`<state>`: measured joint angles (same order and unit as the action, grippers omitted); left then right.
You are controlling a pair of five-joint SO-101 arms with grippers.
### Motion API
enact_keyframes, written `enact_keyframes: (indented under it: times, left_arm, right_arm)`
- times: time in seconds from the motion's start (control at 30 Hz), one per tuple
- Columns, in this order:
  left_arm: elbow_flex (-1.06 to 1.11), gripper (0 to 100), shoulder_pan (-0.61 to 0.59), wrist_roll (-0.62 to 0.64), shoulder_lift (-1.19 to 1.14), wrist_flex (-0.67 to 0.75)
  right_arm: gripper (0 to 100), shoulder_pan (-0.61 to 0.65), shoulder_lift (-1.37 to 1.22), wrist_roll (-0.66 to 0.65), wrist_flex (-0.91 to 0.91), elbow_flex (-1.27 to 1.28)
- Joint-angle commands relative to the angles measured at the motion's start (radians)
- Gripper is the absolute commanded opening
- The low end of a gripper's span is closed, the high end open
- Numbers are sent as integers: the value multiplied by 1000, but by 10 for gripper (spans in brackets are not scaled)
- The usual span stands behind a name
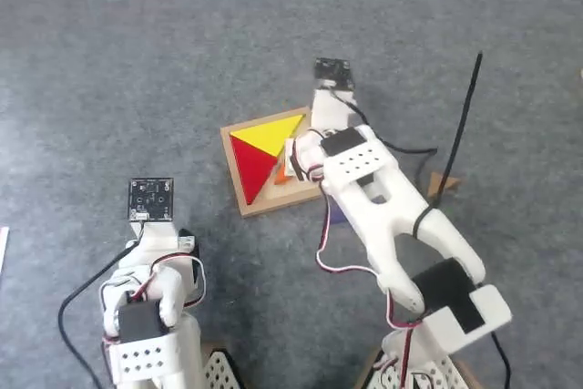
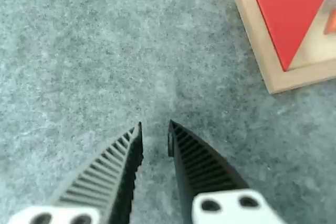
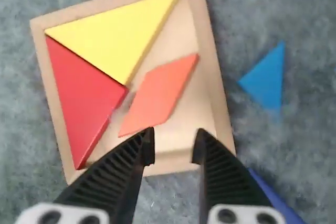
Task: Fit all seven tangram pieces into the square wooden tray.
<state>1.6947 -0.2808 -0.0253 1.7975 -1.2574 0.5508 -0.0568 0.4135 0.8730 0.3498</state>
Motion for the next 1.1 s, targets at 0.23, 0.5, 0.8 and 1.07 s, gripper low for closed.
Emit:
enact_keyframes:
  times: [0.23, 0.5, 0.8, 1.07]
  left_arm:
    - [-12, 81, 3, 0, 18, -3]
    - [-12, 81, 3, 0, 18, -3]
    - [-12, 81, 3, 0, 18, -3]
    - [-12, 81, 3, 0, 18, -3]
  right_arm:
    - [51, 88, -5, -284, 165, -160]
    - [51, -25, -7, -305, 197, -141]
    - [50, 21, -120, -299, 47, -44]
    - [50, 30, -176, -305, 39, -48]
